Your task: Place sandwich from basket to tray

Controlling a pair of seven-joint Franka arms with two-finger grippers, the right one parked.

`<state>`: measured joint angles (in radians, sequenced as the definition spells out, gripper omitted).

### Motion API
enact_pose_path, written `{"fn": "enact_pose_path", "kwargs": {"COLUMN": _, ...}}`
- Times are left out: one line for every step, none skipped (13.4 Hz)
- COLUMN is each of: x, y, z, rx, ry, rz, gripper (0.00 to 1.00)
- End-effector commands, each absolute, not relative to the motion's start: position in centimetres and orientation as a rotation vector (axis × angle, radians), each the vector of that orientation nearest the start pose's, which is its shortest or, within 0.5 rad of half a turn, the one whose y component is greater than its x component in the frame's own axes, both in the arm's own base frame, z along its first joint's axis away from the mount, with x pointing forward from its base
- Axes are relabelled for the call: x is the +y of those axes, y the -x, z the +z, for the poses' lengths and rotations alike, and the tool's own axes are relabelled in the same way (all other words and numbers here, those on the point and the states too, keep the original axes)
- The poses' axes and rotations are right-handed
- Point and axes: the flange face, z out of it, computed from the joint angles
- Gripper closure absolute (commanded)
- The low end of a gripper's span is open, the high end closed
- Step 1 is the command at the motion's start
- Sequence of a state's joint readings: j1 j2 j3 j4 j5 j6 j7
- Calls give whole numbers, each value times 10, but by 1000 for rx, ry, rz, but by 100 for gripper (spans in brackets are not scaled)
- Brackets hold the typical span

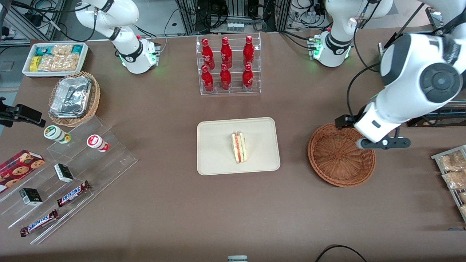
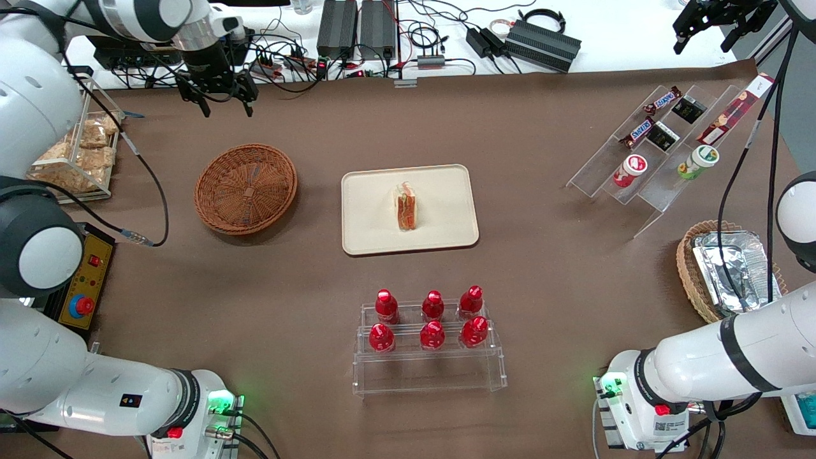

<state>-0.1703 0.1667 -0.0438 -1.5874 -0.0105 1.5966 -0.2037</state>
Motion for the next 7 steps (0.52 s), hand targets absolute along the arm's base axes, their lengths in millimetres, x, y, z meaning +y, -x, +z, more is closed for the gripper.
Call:
{"fn": "enact_pose_path", "kwargs": {"x": -99, "y": -569, "z": 543, "rx": 91, "ry": 3120, "rz": 251, "gripper": 0}}
{"fn": "enact_pose_path", "kwargs": {"x": -97, "y": -566, "z": 550, "rx": 94, "ry": 3124, "rz": 240, "gripper": 0}}
{"fn": "enact_pose_path", "kwargs": {"x": -93, "y": -561, "z": 559, "rx": 87, "ry": 3124, "rz": 232, "gripper": 0}}
{"fn": "enact_pose_path", "kwargs": {"x": -87, "y": -557, "z": 567, "rx": 70, "ry": 3126, "rz": 228, "gripper": 0}}
{"fn": "enact_pose_path", "kwargs": {"x": -84, "y": -552, "z": 575, "rx": 65, "ry": 3125, "rz": 227, "gripper": 0}}
{"fn": "enact_pose_path", "kwargs": {"x": -77, "y": -548, "z": 582, "rx": 68, "ry": 3125, "rz": 230, "gripper": 0}}
{"fn": "enact_pose_path", "kwargs": {"x": -71, "y": -545, "z": 587, "rx": 89, "ry": 3125, "rz": 230, "gripper": 0}}
